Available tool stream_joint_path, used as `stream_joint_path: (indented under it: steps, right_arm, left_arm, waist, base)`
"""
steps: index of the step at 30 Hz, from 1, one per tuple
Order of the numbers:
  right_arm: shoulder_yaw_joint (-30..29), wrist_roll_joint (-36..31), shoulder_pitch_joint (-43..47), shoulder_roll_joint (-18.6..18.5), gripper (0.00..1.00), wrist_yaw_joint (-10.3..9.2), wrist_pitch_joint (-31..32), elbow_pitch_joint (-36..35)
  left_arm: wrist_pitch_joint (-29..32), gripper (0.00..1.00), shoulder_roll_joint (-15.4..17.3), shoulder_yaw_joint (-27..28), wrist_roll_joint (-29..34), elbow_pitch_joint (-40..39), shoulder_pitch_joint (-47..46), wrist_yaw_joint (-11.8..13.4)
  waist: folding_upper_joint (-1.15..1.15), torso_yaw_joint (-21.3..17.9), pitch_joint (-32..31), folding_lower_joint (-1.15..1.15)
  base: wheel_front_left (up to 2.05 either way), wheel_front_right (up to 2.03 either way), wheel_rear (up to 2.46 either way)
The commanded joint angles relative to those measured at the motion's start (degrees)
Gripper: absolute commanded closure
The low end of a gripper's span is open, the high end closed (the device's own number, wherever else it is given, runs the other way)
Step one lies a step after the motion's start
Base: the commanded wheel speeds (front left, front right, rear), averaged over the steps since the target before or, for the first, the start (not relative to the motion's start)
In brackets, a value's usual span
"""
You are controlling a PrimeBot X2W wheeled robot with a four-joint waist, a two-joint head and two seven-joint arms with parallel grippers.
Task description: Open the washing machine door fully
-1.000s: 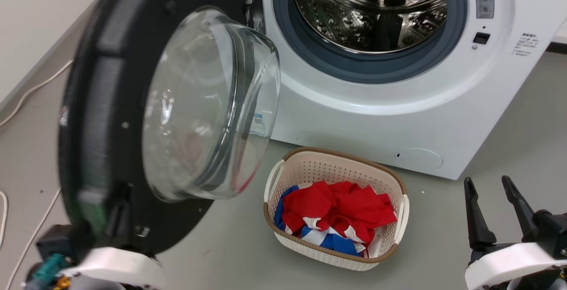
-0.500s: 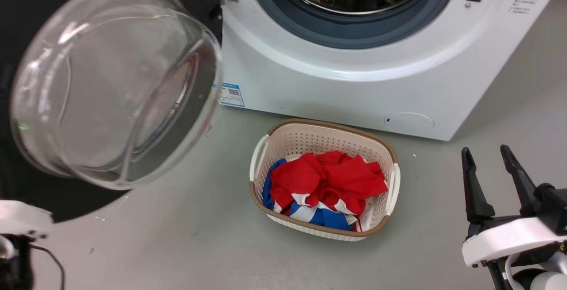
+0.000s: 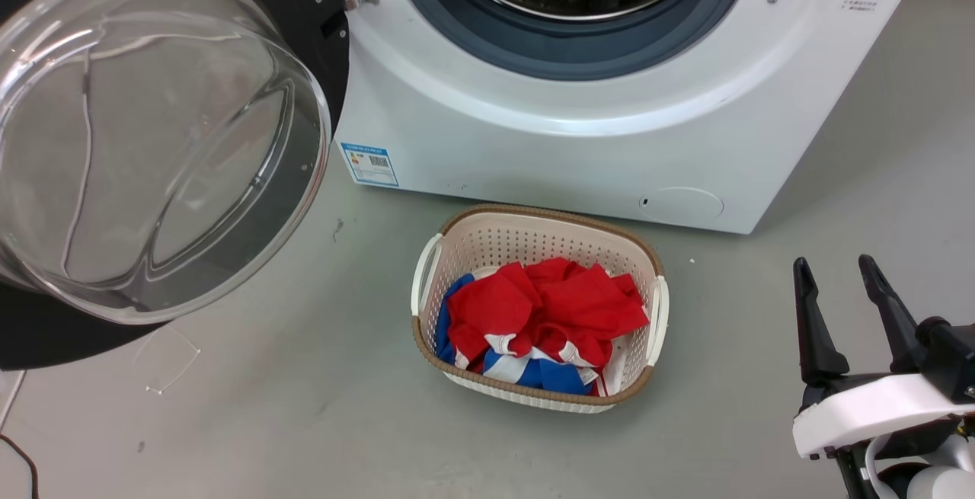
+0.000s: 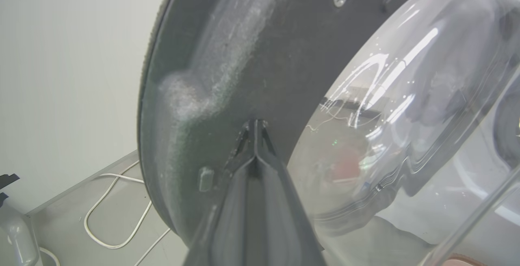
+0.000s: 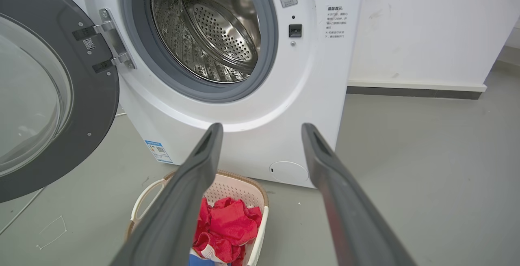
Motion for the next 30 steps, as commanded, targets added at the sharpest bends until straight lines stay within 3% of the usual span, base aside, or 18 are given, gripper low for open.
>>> stream_joint_path:
  steps: [1, 7, 15, 24, 30]
  right_arm:
    - [-0.1, 0.2, -0.1, 0.1, 0.00, -0.01, -0.4, 0.3]
    - [-0.1, 0.9, 1.9, 0.1, 0.00, -0.01, -0.9, 1.7]
    - [0.9, 0.6, 5.0, 0.1, 0.00, -0.01, -1.0, 2.8]
    - [2.0, 0.2, 5.4, 0.1, 0.00, -0.01, -0.5, 2.4]
    - [3.5, -0.5, 4.9, 0.1, 0.00, -0.01, 0.0, 2.4]
  left_arm:
    - [-0.8, 1.00, 0.3, -0.2, 0.5, 0.6, -0.6, -0.1]
    - [-2.8, 1.00, -2.3, -2.5, 2.5, -1.9, 3.6, 0.4]
    - [-2.9, 1.00, -8.9, -8.7, 5.4, -12.4, 12.6, 1.8]
    - [-2.4, 1.00, -13.9, -19.6, 12.0, -22.8, 15.5, 2.4]
    - [-1.3, 1.00, -16.1, -24.2, 13.2, -23.1, 14.4, 1.7]
  waist:
    - [0.00, -0.1, -1.0, -0.01]
    - [0.00, -0.2, -5.0, -0.01]
    - [0.00, -1.1, -10.5, -0.01]
    - [0.00, -4.7, -11.3, -0.01]
    - [0.00, -7.6, -11.1, -0.01]
  base:
    - [0.00, 0.00, 0.00]
    - [0.00, 0.00, 0.00]
    - [0.00, 0.00, 0.00]
    - [0.00, 0.00, 0.00]
    - [0.00, 0.00, 0.00]
